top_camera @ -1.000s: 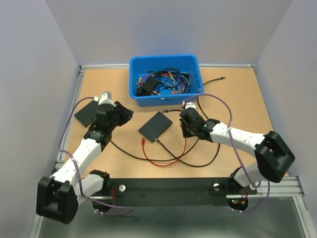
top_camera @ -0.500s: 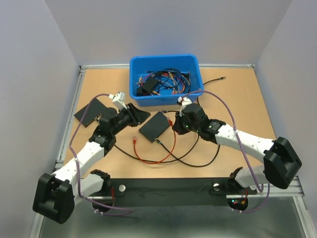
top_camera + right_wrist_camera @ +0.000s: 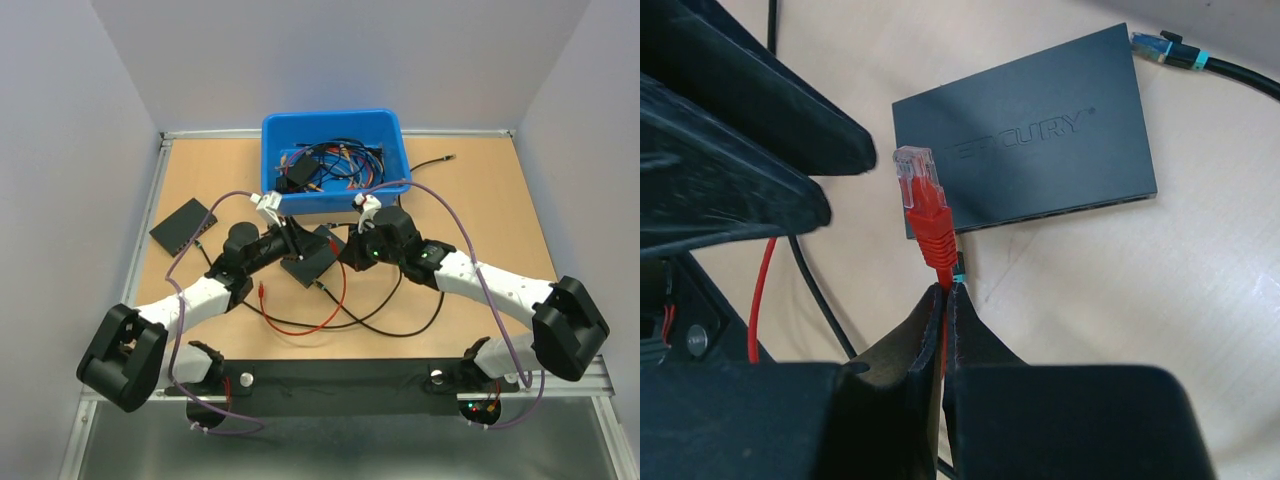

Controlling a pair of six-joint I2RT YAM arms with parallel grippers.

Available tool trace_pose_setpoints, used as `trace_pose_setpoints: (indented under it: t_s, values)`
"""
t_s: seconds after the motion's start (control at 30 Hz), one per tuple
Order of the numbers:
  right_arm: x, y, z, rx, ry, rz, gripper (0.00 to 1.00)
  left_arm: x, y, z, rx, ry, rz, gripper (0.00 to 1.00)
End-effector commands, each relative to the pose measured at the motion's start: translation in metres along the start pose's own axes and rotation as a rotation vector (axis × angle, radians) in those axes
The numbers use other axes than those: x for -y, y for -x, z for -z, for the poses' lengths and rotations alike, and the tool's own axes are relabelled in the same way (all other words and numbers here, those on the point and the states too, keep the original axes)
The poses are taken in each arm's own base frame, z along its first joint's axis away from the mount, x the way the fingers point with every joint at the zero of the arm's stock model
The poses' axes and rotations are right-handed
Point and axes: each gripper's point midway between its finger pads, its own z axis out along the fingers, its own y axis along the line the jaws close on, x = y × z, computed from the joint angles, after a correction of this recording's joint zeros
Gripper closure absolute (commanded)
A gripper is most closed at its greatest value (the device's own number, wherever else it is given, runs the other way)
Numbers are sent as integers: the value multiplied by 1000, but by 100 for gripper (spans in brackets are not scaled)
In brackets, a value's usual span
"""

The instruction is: Insert the plug into the switch port

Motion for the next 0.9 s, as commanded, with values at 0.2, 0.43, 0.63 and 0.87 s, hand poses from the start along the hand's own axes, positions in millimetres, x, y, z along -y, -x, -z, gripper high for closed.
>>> trace_pose_setpoints:
  t_s: [0.2,0.43,0.63,0.87]
  values:
    - [-24,26,6,86,99,19,99,18,8,-12,43,-66,-40,54]
    - [-28,30,10,99,114,19,99,6,8,-14,54,-18,-44,54]
    - [-31,29,11,95,131,19,99,-1,9,-15,67,15,-45,54]
    - [-37,29,13,96,162,19,99,9,21,-15,109,-6,-60,55]
